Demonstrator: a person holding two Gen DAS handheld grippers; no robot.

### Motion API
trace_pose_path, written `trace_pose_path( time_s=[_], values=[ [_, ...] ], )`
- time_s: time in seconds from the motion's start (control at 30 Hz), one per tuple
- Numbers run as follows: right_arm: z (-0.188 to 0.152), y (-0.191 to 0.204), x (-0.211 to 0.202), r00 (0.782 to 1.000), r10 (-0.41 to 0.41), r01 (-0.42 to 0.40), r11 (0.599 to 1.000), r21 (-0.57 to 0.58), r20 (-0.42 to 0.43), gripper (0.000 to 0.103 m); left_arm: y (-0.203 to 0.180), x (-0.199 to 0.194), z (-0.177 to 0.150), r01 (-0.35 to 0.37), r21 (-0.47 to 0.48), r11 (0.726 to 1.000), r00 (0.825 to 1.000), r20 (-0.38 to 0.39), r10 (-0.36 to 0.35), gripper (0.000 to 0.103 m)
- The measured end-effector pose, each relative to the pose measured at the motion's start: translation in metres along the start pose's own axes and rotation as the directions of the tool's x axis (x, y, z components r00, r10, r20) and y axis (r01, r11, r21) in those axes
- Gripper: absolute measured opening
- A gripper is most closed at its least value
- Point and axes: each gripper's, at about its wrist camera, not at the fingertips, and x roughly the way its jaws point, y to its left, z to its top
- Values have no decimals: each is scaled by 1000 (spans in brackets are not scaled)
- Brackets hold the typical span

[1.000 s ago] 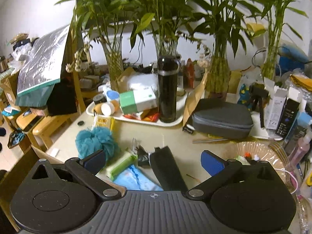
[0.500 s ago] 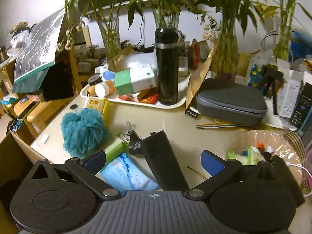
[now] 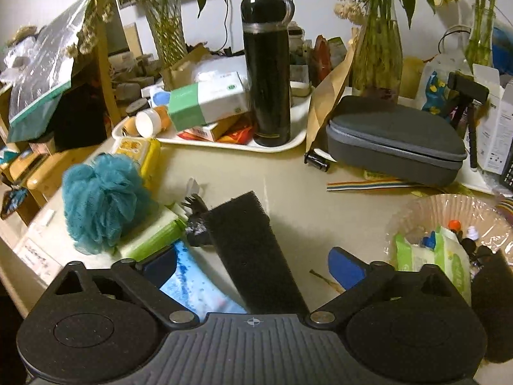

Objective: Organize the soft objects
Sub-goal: 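Close the right tool on the black foam sponge strip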

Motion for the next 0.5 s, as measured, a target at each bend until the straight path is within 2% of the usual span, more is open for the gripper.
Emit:
trace_pose_path(
  time_s=[0.1, 0.17, 0.27, 0.33, 0.4, 0.5],
  values=[
    [-1, -5, 13, 1000, 1, -1, 1000, 4, -18, 95, 0, 3, 0, 0, 4, 1000, 1000, -2, 0, 73],
    [-1, -9, 21, 1000, -3, 3, 1000, 3, -30, 89, 1, 4, 0, 0, 2, 1000, 1000, -3, 0, 73],
    [-4, -12, 30, 999, 3, -3, 1000, 1, -51, 87, 3, 6, 1, -3, -2, 1000, 1000, -1, 3, 73],
    [-7, -11, 36, 998, -3, 1, 1000, -16, -66, 79, 4, 8, 1, -6, -1, 1000, 1000, -3, 6, 73],
    [-10, -9, 41, 995, 1, -4, 1000, -28, -97, 58, 5, 9, 3, -8, 5, 1000, 1000, -3, 8, 73],
    [-12, -5, 39, 993, 2, -8, 999, -48, -116, 54, 5, 11, 6, -9, 13, 1000, 1000, 2, 9, 73]
  ],
)
